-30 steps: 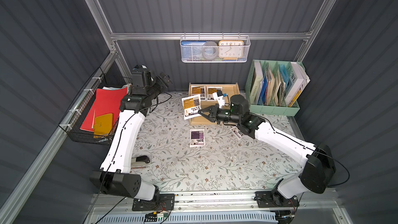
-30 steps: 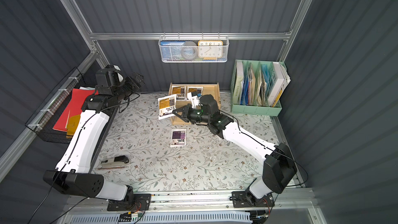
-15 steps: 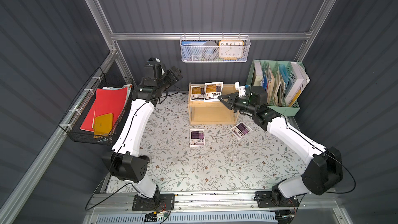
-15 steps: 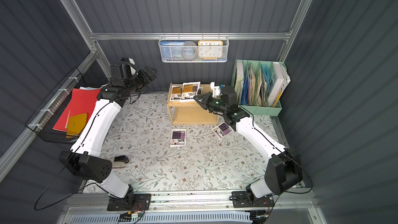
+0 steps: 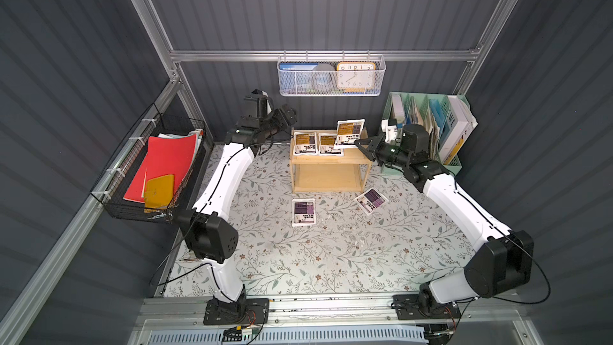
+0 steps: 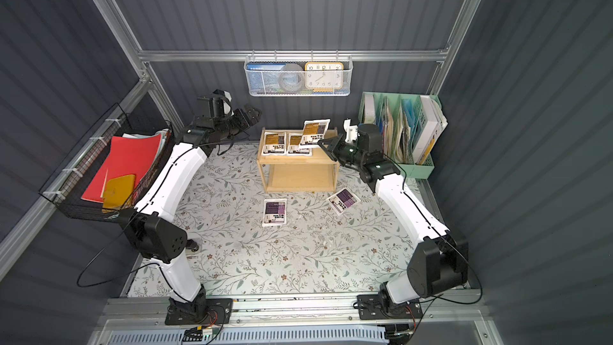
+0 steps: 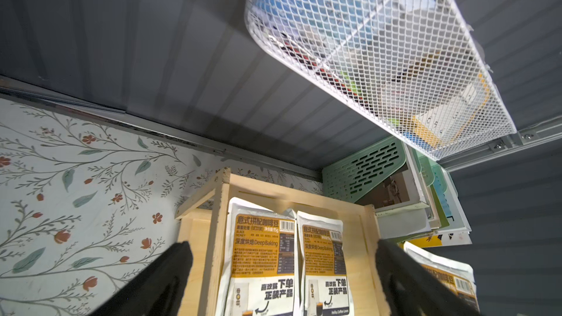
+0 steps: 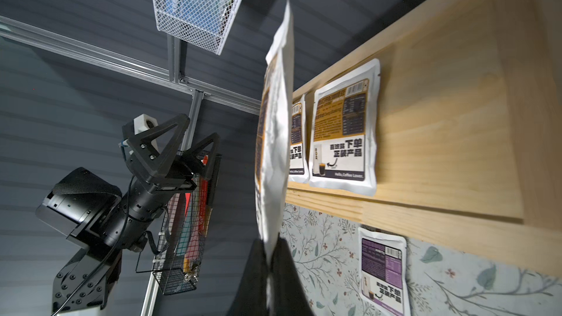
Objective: Place the bagged coffee beans on the shelf by color
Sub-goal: Place the bagged coffee beans on the shelf.
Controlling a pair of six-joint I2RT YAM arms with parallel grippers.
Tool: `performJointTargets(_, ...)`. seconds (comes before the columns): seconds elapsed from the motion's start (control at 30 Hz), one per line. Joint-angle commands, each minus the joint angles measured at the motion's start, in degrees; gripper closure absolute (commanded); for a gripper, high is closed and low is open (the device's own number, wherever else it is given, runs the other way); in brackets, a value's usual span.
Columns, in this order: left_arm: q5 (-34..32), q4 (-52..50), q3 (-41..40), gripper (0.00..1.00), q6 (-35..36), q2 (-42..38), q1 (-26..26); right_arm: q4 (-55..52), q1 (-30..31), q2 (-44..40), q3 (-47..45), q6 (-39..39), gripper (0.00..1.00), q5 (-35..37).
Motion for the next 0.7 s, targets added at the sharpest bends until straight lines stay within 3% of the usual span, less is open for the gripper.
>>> performJointTargets(0.0,1.57,-0.16,2.71,0.0,2.34,1.69,-1.65,-7.05,-1.84,0.83,2.56,-6.07,1.0,2.27)
performJointTargets(0.67,1.69,-0.88,5.77,0.0,3.13,5.9,-5.91,-17.42,-5.06,9.7,11.82,-15.03,1.0,5.05)
